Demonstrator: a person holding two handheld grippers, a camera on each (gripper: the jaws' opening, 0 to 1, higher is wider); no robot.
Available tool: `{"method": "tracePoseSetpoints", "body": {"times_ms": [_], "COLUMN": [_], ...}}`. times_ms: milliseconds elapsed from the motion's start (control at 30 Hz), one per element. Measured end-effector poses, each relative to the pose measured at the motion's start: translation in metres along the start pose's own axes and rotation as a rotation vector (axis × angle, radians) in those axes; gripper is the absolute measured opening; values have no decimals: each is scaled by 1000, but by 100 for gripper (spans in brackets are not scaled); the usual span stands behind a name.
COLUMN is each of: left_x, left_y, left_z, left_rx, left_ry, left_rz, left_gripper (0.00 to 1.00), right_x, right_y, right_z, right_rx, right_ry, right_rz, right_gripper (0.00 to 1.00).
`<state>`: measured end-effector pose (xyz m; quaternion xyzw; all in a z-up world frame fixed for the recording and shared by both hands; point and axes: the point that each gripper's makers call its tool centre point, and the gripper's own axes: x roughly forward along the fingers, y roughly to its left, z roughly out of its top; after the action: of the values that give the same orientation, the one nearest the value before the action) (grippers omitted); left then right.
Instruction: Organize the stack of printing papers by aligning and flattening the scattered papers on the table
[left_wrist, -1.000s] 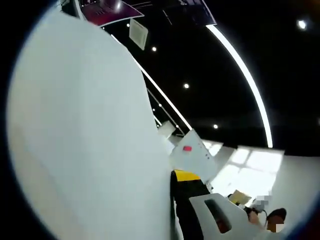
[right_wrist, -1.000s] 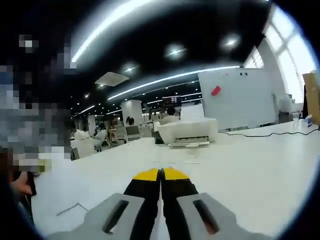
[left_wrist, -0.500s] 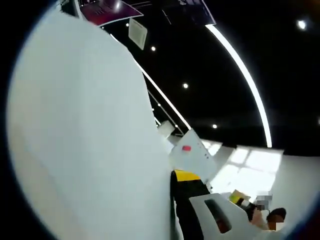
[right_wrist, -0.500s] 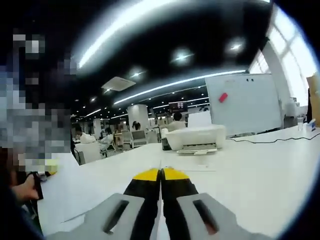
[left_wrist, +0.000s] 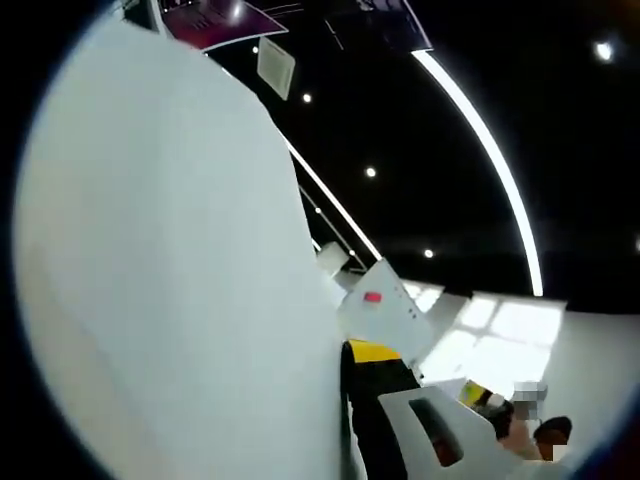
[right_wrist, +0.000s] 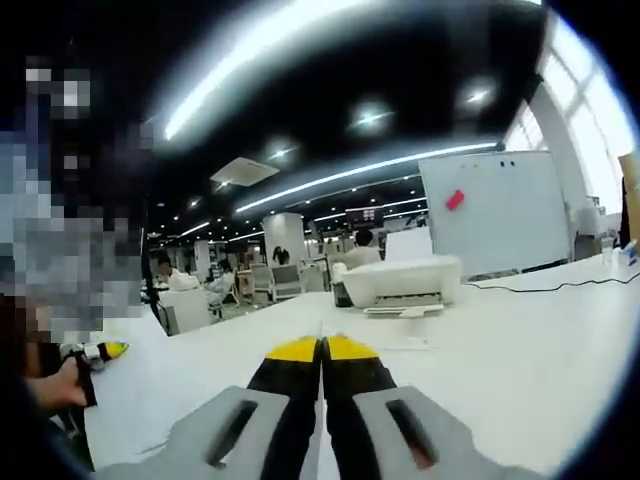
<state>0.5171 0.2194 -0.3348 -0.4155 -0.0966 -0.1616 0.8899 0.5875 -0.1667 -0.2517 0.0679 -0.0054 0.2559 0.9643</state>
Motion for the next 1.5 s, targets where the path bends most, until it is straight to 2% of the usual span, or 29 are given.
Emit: {"method": "tracePoseSetpoints", "body": {"times_ms": [133,400,600,867,1133,1500], "left_x": [0,-1,-1,-1,0,0], "left_y": [1,0,-1,-2,-1,0], "left_z": [0,0,0,-1,-1,-1], "left_rx": [0,1,1,-2,-5,-8], "left_ry": [-1,-1,0,0,2,1], "left_rz": [0,1,1,1,-1,-3], "left_gripper": [6,6,6,6,6,6], "right_x": [-1,-2,-2,-3,-8,-29], "right_y": [10,23,32,45,78,129], "right_z": [9,16,27,66,102,151], "right_rx": [7,-100,-135,-125,-155,-164], "right_ry": [-17,-15,-26,-109,-167,-255], "right_rz": [28,47,63,86,157,292], "right_gripper": [0,0,0,0,0,0]}}
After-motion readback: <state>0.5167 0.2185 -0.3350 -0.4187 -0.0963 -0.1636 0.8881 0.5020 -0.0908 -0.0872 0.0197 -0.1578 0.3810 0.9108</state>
